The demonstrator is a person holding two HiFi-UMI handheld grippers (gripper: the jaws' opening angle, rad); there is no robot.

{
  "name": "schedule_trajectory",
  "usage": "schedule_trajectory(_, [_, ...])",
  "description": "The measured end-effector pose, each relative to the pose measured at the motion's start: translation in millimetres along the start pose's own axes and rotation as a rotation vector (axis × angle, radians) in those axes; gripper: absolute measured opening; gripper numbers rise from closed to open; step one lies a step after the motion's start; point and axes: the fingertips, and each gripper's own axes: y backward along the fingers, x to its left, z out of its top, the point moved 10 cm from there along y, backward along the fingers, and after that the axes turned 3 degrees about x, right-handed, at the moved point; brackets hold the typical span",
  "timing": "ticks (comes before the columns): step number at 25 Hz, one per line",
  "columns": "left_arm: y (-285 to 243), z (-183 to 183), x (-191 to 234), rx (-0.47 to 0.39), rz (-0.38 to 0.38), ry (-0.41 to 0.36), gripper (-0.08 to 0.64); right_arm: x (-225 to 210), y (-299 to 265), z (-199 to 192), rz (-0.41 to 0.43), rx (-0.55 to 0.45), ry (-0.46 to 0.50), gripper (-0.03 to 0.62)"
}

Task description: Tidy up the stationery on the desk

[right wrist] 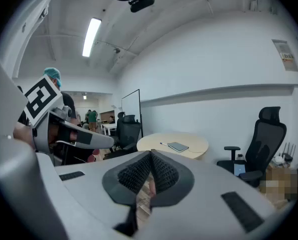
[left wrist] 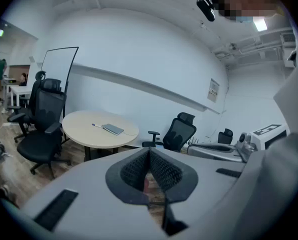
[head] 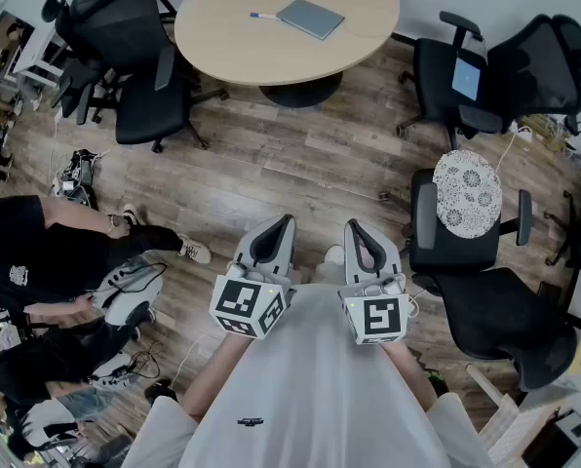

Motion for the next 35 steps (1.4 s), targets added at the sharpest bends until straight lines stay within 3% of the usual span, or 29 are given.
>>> schedule_trajectory(5, [6,-15,-8,0.046,0.046,0.047,0.017,-3,19,-15,0.027,0.121,-0.03,0.032])
schedule_trajectory(9, [-4,-17,-16,0.048,0.062,0.047,0.017,-29,16,-21,0.072,0.112,-0.064,0.032])
schedule_trajectory(14, [-13,-18,-26,0.073,0.088,0.04,0.017,-52,7,-27,0.045,0.126,-0.116,0.032])
schedule_trajectory(17, [-19,-5,-15,0.057,0.106,0.026,0.017,-56,-14,-26,0.071,0.135,-0.113,0.032])
schedule_trajectory(22, [-47,12,25,0.042,0.151,0.072,0.017,-61,-57,-10,0.085,0.142,-0.095,0.032])
schedule_trajectory(27, [-85,42,75,0.019,0.097,0.053,0.017,-60,-119,0,0.061,0.153,-0.078,0.032])
schedule_trajectory(35, [-151,105,192,0.054,0.018,0.086,0.017,-46,-261,42,0.001,0.19,-0.086,0.034])
